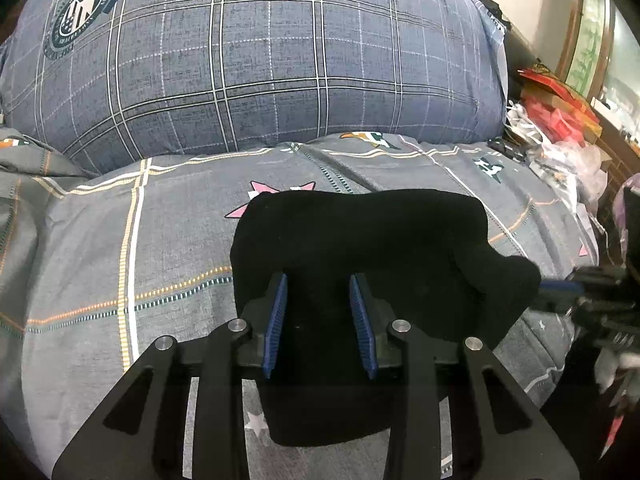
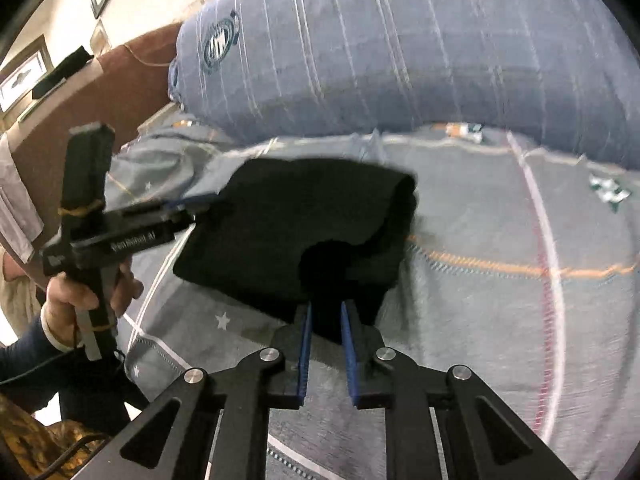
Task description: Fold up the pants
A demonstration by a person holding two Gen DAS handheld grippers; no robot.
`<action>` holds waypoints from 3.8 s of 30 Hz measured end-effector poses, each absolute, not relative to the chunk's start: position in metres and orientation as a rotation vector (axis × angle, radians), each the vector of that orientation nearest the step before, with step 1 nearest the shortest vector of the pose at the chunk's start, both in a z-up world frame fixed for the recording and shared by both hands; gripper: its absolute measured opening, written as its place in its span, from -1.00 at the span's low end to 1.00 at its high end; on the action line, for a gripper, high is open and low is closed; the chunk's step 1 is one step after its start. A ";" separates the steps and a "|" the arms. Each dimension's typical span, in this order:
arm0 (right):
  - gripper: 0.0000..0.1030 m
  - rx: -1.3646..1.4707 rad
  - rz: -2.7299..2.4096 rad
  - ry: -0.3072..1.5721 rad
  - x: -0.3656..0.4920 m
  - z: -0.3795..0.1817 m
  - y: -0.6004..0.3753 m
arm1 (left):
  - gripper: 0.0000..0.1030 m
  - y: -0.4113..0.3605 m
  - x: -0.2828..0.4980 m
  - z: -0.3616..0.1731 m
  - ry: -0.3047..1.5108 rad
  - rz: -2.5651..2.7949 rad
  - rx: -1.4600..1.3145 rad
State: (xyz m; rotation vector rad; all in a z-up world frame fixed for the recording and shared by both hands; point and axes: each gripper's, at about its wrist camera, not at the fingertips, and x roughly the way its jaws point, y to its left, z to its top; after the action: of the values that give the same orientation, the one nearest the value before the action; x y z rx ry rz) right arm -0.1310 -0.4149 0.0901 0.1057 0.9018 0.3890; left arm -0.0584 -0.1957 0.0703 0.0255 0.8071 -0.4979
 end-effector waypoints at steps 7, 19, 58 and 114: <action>-0.13 0.186 0.396 0.839 -0.131 0.110 -0.424 | -0.21 -0.200 -0.061 0.068 0.804 -0.490 0.030; -0.73 0.050 0.430 0.950 -0.114 0.085 -0.391 | 0.07 -0.208 -0.063 0.061 0.800 -0.493 0.041; 0.70 0.786 0.568 0.813 -0.108 0.045 -0.475 | 0.45 -0.136 -0.042 0.050 0.970 -0.518 -0.375; -0.08 0.234 0.492 0.831 0.018 0.102 -0.359 | 0.26 -0.138 0.037 0.081 0.899 -0.330 -0.208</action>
State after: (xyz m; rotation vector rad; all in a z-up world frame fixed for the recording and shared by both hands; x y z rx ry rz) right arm 0.0184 -0.3589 0.1024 0.2338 0.8306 0.4919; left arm 0.0375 -0.1384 0.0812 -0.2080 0.8993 -0.3297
